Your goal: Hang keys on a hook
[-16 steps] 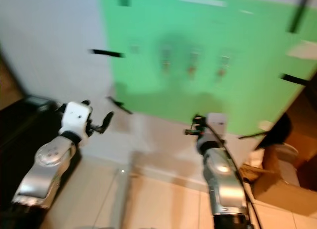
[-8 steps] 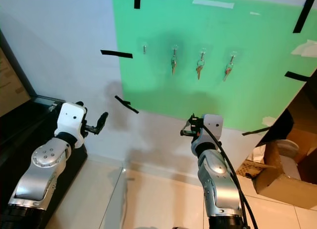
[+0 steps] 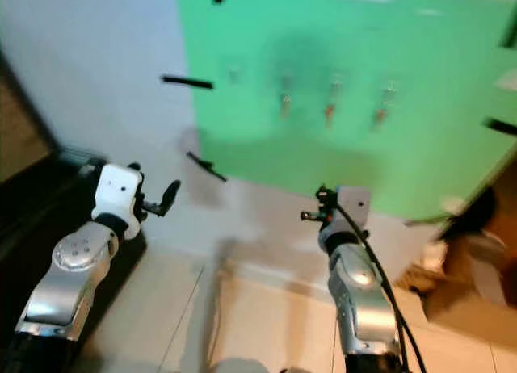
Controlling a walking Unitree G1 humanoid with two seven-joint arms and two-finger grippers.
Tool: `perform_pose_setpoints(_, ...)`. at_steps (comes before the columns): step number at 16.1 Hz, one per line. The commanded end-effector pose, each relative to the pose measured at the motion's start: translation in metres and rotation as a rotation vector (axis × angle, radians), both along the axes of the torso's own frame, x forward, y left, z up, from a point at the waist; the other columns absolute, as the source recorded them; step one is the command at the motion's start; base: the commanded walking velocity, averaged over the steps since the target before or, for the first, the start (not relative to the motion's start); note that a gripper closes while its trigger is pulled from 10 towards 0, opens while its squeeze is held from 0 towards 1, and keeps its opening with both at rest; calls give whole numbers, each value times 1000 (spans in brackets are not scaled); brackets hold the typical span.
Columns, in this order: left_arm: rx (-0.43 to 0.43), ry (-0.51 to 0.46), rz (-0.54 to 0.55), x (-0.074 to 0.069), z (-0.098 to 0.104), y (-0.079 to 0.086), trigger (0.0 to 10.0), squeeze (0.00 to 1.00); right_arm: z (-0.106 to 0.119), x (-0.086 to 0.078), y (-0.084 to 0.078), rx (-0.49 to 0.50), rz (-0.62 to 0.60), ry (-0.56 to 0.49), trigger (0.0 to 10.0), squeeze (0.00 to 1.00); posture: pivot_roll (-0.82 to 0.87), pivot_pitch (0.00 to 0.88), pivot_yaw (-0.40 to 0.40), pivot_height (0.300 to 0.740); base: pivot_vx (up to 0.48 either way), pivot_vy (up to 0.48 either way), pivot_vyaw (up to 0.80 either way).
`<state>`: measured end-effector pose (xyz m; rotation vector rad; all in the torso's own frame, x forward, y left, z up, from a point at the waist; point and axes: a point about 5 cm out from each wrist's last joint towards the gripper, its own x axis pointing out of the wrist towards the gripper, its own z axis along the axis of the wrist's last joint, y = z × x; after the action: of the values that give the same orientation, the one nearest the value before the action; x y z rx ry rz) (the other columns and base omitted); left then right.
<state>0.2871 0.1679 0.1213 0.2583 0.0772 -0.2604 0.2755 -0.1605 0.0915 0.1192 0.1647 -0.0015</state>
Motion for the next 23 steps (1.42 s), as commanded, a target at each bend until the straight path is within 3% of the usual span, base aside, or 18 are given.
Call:
perform_pose_setpoints(1,17,2,-2,0,2,4,10000,47,11,6,5,11,11,-51,10000,0,1,0,24,740,0,0,800)
perform_pose_setpoints(3,27,-1,-10,0,4,5,10000,47,15,8,8,55,11,-76,10000,0,10,0,23,740,242,0,0)
perform_pose_setpoints(10,35,4,-38,-3,5,5,10000,51,18,8,23,-21,126,-103,10000,0,29,0,25,740,267,0,0)
perform_pose_setpoints(13,34,7,-42,-3,5,6,10000,51,18,7,24,-50,119,-108,10000,0,26,0,28,740,289,0,721)
perform_pose_setpoints(16,31,8,-44,-3,5,6,10000,51,16,6,20,55,94,-101,10000,0,25,0,27,740,294,0,0)
perform_pose_setpoints(23,33,16,-50,-4,4,5,10000,47,12,0,12,89,51,-84,10000,0,16,0,36,740,291,0,0)
